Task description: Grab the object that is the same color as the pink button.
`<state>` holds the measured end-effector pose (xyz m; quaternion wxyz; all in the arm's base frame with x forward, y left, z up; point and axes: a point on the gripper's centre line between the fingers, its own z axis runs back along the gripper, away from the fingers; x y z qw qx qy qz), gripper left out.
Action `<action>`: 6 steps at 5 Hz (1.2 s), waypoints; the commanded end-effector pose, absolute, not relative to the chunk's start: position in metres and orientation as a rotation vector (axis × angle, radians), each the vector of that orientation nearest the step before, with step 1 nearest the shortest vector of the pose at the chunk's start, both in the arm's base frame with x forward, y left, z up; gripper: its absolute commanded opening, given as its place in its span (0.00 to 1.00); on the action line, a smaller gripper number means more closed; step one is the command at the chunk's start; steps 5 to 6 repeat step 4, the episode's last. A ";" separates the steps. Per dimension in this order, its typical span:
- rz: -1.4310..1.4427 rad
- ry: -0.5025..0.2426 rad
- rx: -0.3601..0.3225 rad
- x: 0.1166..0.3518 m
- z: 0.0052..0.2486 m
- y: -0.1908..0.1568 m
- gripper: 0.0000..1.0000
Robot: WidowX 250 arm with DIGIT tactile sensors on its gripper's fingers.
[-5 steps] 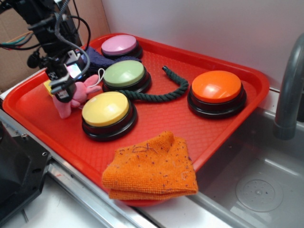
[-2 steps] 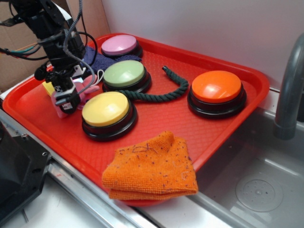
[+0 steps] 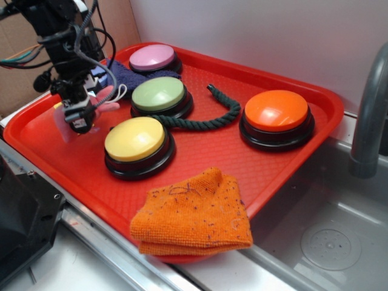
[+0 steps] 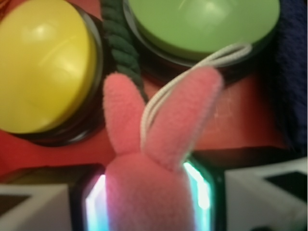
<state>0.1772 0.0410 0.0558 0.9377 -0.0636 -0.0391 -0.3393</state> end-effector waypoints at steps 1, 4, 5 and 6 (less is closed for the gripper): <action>-0.278 -0.090 -0.093 0.192 0.126 0.008 0.00; -0.099 -0.053 -0.009 0.194 0.171 -0.043 0.00; -0.099 -0.053 -0.009 0.194 0.171 -0.043 0.00; -0.099 -0.053 -0.009 0.194 0.171 -0.043 0.00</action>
